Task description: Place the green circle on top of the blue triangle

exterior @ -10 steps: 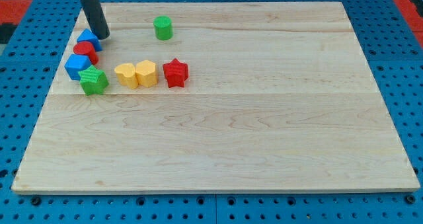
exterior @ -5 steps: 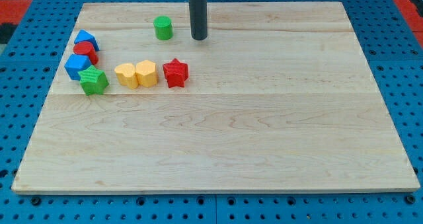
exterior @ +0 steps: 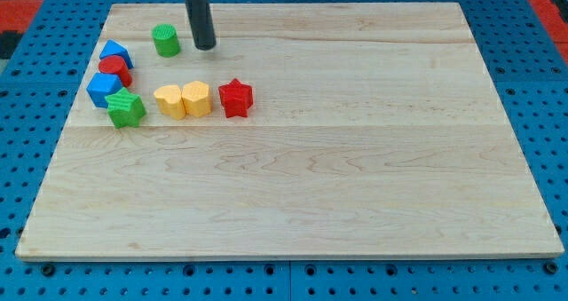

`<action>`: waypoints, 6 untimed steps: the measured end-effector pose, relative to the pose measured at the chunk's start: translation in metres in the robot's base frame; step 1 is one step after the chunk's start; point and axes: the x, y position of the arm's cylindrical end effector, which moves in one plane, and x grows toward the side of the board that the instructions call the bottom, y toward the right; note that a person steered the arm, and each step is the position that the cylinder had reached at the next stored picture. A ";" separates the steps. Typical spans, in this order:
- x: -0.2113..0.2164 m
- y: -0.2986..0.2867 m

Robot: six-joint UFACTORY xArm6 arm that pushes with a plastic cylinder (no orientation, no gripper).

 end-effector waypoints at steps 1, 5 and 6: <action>0.009 -0.026; -0.021 -0.089; -0.021 -0.098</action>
